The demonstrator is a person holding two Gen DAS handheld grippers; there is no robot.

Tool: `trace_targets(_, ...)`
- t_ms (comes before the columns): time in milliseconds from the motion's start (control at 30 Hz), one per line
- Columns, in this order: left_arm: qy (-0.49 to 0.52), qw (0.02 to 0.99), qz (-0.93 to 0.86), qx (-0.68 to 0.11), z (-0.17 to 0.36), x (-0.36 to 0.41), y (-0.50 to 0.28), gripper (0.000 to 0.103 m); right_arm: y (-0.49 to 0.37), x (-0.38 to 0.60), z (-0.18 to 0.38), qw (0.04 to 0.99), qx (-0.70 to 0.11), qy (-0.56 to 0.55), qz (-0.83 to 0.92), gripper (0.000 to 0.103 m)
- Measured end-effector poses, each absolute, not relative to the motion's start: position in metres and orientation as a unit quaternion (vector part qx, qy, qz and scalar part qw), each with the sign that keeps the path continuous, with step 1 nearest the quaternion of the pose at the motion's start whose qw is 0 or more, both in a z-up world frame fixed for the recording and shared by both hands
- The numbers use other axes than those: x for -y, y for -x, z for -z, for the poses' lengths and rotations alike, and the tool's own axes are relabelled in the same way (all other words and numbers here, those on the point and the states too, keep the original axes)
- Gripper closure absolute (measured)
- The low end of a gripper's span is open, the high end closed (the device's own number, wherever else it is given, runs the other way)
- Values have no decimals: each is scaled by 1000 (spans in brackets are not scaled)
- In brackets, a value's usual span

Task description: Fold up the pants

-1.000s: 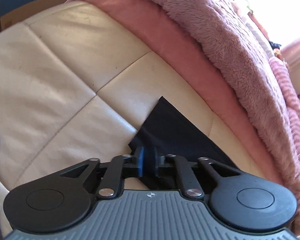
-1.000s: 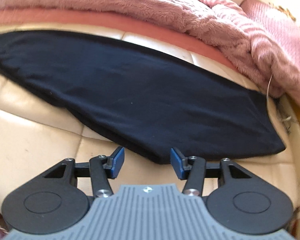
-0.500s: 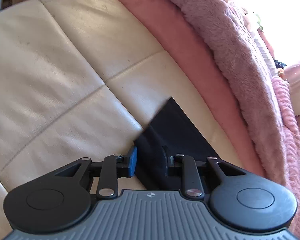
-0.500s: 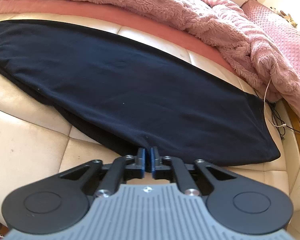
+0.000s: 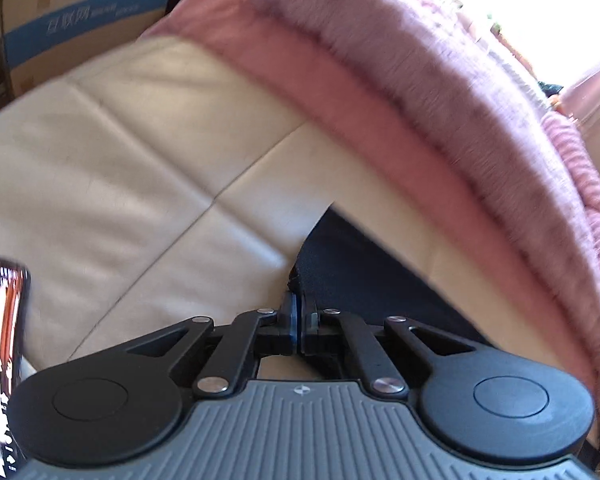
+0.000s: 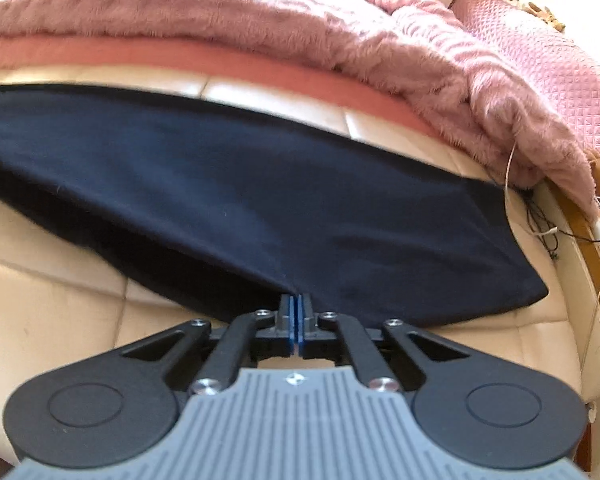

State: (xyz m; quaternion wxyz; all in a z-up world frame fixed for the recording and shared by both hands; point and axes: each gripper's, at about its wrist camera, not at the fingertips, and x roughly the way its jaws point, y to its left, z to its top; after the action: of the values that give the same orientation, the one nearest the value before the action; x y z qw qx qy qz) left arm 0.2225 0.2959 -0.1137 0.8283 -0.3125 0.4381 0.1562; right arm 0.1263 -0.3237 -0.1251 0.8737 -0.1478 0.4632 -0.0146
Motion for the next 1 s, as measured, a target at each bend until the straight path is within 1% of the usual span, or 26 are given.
trace_targets(100, 307, 827, -156, -444, 127, -295, -223, 102, -128, 321, 137, 865, -481, 141, 8, 103)
trace_targets(167, 311, 825, -156, -445, 127, -296, -225, 98, -129, 320, 139, 863, -485, 144, 5, 103)
trace_targets(200, 315, 825, -161, -441, 125, -297, -223, 89, -129, 321, 138, 864, -484, 141, 3, 103)
trace_targets(233, 320, 825, -166, -436, 122, -298, -218, 71, -130, 322, 135, 865, -483, 135, -1, 96)
trace_targets(267, 333, 822, -173, -429, 119, -299, -213, 62, -128, 323, 132, 868, -479, 130, -4, 89)
trace_targets(300, 349, 817, -179, -422, 118, -300, -208, 50, -126, 323, 128, 872, -473, 124, -9, 71)
trace_targets(333, 372, 809, -186, -416, 118, -301, -203, 50, -125, 323, 123, 877, -466, 116, -14, 64)
trace_targets(467, 463, 770, -170, -404, 134, -298, -192, 50, -128, 319, 106, 898, -430, 87, -20, 62)
trace_targets(500, 470, 766, -172, -403, 140, -294, -193, 53, -132, 318, 106, 900, -429, 82, -19, 62)
trace_targets(600, 481, 770, -184, -377, 147, -286, -192, 53, -141, 311, 112, 899, -430, 82, -17, 62)
trace_targets(700, 490, 773, -197, -352, 150, -279, -193, 56, -144, 308, 114, 901, -427, 76, -22, 62)
trace_targets(767, 475, 781, -207, -348, 150, -273, -197, 64, -143, 306, 115, 901, -427, 76, -25, 63)
trace_targets(800, 469, 784, -214, -346, 149, -272, -198, 76, -143, 305, 116, 901, -427, 78, -25, 63)
trace_targets(833, 462, 785, -223, -346, 150, -271, -200, 98, -142, 304, 117, 900, -427, 79, -25, 63)
trace_targets(900, 453, 788, -230, -347, 151, -272, -200, 99, -143, 305, 117, 900, -427, 78, -23, 63)
trace_targets(1000, 422, 804, -246, -339, 138, -270, -200, 100, -146, 307, 117, 900, -428, 82, -17, 63)
